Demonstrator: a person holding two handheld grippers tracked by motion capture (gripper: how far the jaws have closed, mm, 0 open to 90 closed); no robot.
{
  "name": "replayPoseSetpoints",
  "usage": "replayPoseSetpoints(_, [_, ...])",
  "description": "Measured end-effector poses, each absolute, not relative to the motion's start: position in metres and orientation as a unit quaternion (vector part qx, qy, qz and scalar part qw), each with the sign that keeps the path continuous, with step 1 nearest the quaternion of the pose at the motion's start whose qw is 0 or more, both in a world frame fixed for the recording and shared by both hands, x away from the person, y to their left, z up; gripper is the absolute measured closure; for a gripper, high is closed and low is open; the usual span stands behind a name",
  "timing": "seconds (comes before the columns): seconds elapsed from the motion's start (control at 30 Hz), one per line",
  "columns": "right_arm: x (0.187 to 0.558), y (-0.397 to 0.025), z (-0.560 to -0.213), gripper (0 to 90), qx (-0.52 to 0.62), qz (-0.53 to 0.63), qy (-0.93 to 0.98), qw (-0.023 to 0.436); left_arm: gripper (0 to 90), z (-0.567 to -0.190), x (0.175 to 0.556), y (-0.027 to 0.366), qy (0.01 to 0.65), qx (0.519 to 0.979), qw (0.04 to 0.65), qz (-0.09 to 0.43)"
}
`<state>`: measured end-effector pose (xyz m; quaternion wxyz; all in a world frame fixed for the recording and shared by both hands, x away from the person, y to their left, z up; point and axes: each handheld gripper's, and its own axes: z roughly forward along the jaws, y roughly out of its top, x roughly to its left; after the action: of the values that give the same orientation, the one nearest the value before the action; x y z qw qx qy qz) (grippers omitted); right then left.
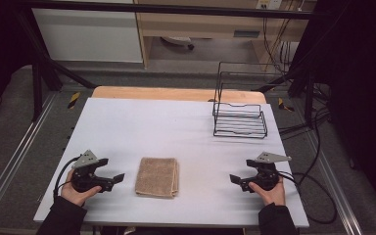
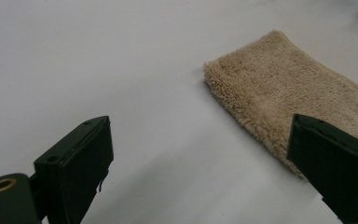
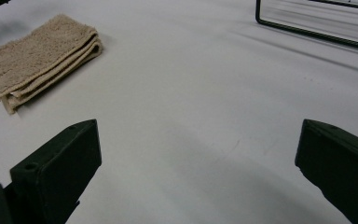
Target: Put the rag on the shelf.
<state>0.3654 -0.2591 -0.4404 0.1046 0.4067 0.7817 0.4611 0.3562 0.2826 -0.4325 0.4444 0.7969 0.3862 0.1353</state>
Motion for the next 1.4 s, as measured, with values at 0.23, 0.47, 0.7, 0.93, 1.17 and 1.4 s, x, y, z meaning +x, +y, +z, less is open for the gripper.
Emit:
replayPoseSetpoints(0.23, [0.366,-0.248,-0.441,0.9,0.399,0.456,0.789,0.104,9.6,-0.434,0.352,0.265,0.384,0.804,0.438,0.124])
replayPoseSetpoints(0.47, [0.367,-0.238,-0.439,1.1,0.397,0.454,0.791,0.108,16.0,-0.436,0.344,0.243,0.385,0.810,0.429,0.107])
replayPoseSetpoints(0.7, [0.368,-0.229,-0.439,1.4,0.394,0.452,0.793,0.106,26.1,-0.439,0.335,0.224,0.385,0.817,0.420,0.092])
replayPoseSetpoints(0.93, [0.371,-0.207,-0.436,3.0,0.386,0.446,0.801,0.106,46.2,-0.443,0.331,0.217,0.390,0.824,0.404,0.079])
replayPoseSetpoints(1.17, [0.378,-0.175,-0.433,6.6,0.379,0.446,0.804,0.104,56.1,-0.446,0.330,0.212,0.392,0.829,0.392,0.073])
replayPoseSetpoints(1.4, [0.387,-0.139,-0.430,11.5,0.371,0.445,0.809,0.103,60.2,-0.448,0.328,0.209,0.396,0.830,0.385,0.075])
